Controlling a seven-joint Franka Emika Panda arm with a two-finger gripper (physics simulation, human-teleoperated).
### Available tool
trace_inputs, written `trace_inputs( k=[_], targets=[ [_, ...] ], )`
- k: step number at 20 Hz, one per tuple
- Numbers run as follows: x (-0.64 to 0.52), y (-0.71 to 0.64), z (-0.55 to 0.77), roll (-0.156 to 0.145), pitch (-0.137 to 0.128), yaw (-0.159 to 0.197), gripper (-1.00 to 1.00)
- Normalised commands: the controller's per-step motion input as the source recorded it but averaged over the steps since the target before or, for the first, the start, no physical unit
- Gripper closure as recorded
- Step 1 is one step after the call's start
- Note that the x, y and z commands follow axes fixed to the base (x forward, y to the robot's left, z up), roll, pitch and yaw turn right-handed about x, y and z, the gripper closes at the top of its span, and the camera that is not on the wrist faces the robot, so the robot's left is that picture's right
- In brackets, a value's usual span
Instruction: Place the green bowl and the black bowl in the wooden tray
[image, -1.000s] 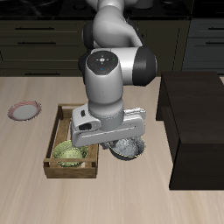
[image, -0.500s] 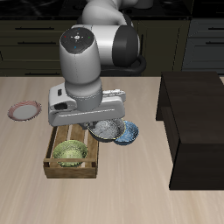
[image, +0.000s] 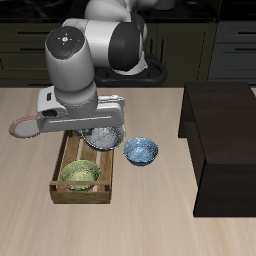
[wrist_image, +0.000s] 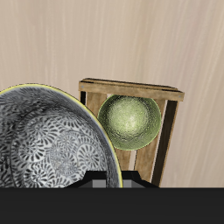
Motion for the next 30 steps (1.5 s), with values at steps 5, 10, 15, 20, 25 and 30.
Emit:
trace_inputs(
  k=[5, 10, 15, 20, 25, 30],
  targets=[
    [-0.26, -0.19, -0.14, -0.019, -0.013, 0.003, 1.0],
    [-0.18, -0.05, -0.08, -0.01, -0.024, 0.008, 1.0],
    [-0.44, 0.01, -0.07, 0.025, -0.032, -0.023, 1.0],
    [-0.33, -0.08, -0.11, -0.041, -0.076, 0.026, 1.0],
    [-0.35, -0.16, -0.1, -0.056, -0.105, 0.032, 1.0],
    [-0.15, -0.01, -0.21, -0.018, -0.063, 0.045, 1.0]
  ],
)
